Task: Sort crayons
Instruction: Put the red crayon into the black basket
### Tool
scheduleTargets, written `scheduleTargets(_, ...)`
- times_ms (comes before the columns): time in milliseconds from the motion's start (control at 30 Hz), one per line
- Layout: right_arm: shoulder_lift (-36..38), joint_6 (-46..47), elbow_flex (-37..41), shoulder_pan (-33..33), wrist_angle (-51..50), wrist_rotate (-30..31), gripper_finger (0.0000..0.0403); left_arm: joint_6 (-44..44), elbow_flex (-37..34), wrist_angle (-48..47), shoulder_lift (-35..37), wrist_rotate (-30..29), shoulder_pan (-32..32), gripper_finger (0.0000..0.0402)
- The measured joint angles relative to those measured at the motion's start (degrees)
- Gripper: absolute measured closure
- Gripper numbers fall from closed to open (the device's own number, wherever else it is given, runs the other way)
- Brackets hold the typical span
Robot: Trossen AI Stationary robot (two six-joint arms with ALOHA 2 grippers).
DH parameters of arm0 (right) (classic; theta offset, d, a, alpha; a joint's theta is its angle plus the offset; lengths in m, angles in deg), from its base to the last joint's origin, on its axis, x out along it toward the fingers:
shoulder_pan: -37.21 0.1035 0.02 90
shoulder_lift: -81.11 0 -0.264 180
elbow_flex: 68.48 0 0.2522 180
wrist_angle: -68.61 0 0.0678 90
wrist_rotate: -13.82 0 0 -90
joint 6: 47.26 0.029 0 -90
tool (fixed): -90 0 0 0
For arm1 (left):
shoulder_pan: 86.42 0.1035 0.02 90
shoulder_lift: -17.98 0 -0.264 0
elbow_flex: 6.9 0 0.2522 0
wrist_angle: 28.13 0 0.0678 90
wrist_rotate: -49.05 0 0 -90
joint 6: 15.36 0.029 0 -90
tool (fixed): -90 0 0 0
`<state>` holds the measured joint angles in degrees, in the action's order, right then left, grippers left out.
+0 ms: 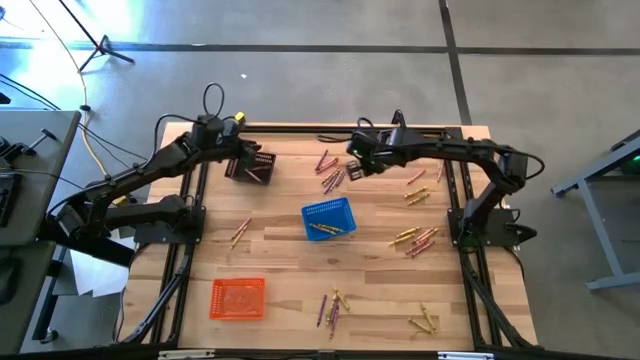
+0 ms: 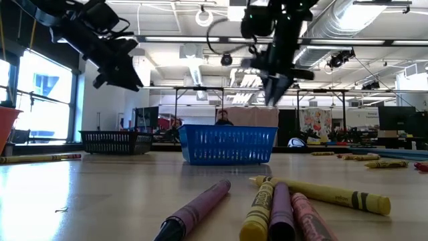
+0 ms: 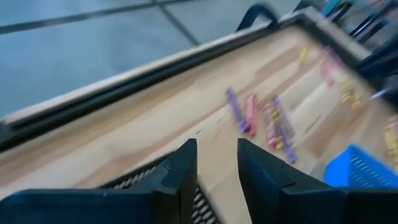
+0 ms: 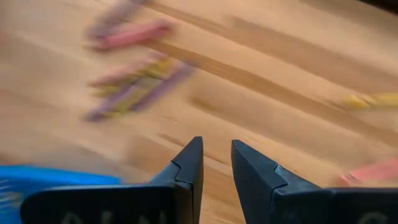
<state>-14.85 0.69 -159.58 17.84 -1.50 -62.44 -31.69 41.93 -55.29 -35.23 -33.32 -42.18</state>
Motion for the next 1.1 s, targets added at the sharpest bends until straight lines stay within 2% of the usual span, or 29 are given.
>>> scheduleTargets(200, 0.0, 2.4, 5.9, -5.8, -2.2, 0.2, 0.0334, -3.9, 0.0, 9.1, 0.0, 2.9, 0.0, 0.0298)
scheduleTargets(433, -0.1, -1.0, 13.3, -11.1, -7.5, -6.9, 0.0334, -7.5, 0.0, 16.0, 0.0, 4.9, 0.0, 0.0298)
scheduleTargets(500, -0.1, 3.4, 14.5, -12.0, -8.5, -5.9, 0.0334, -8.1, 0.0, 17.4, 0.0, 4.7, 0.0, 0.0298)
scheduleTargets(667, -0.1, 21.8, 19.6, -12.7, -5.2, -1.5, 0.0334, -10.2, 0.0, 19.5, 0.0, 3.8, 0.0, 0.0298)
scheduleTargets(900, 0.3, 28.4, 28.2, -13.7, 6.1, -4.9, 0.0334, -10.5, -0.1, 21.6, 0.0, 3.6, 1.1, 0.0298)
scheduleTargets(1100, 0.4, 29.3, 28.1, -13.6, 6.3, -4.9, 0.0334, -10.6, -0.1, 22.3, 0.0, 3.7, 4.1, 0.0298)
